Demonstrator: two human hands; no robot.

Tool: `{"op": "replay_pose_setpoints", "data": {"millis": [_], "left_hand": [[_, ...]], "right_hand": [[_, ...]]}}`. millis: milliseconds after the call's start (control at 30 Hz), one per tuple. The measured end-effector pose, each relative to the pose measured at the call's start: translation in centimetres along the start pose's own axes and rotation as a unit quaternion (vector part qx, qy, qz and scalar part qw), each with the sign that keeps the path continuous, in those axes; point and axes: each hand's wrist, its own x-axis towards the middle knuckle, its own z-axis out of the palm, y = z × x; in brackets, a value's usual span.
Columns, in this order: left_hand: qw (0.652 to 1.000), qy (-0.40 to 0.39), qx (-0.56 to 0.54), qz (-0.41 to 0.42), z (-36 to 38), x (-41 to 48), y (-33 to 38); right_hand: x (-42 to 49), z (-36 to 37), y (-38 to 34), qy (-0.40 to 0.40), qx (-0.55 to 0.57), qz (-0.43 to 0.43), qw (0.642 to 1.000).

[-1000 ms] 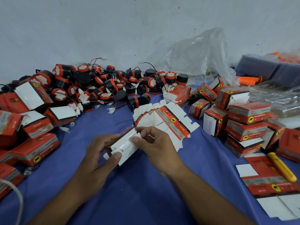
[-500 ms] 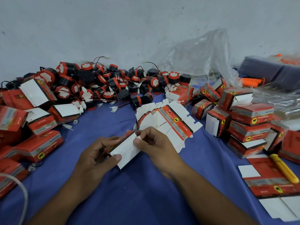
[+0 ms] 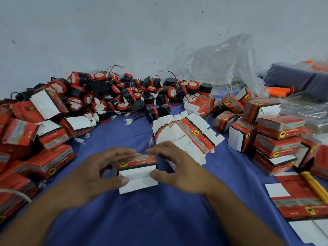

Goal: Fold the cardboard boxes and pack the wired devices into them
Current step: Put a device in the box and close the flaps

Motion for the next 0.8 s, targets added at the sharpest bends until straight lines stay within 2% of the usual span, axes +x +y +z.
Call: {"op": "replay_pose_setpoints", "data": {"millis": [67, 133, 267, 367, 433, 500, 600, 700, 800], "left_hand": [[0.991, 0.040, 0.124, 0.017, -0.2, 0.2, 0.3], [0.975, 0.085, 0.203, 0.024, -0.1, 0.3, 0.1], [0.919, 0.123, 0.367, 0.074, 1.6, 1.0, -1.4], [0.900, 0.177, 0.377, 0.126, 3.3, 1.1, -2.2], [0.891, 0.204, 0.385, 0.129, 3.4, 1.0, -3.0], [0.871, 0.218, 0.426, 0.110, 3.1, 0.9, -3.9], [0.862, 0.216, 0.453, 0.074, 2.6, 0.7, -4.5], [0.869, 0.218, 0.442, 0.055, 2.5, 0.5, -4.6], [0.890, 0.200, 0.408, 0.042, 2.4, 0.2, -4.5]], "right_hand": [[0.1, 0.2, 0.2, 0.026, -0.029, -0.017, 0.999], [0.3, 0.4, 0.5, 0.050, -0.039, -0.027, 0.998], [0.7, 1.5, 1.2, 0.059, -0.108, -0.023, 0.992], [1.0, 1.9, 1.3, 0.074, -0.135, -0.019, 0.988], [1.2, 2.1, 1.4, 0.064, -0.135, -0.022, 0.989], [1.8, 2.7, 1.7, 0.030, -0.208, 0.005, 0.978], [3.4, 3.9, 2.3, -0.001, -0.366, 0.042, 0.930], [5.5, 3.5, 3.1, -0.014, -0.438, 0.086, 0.895], [7.0, 1.7, 4.4, -0.031, -0.514, 0.129, 0.847]]}}
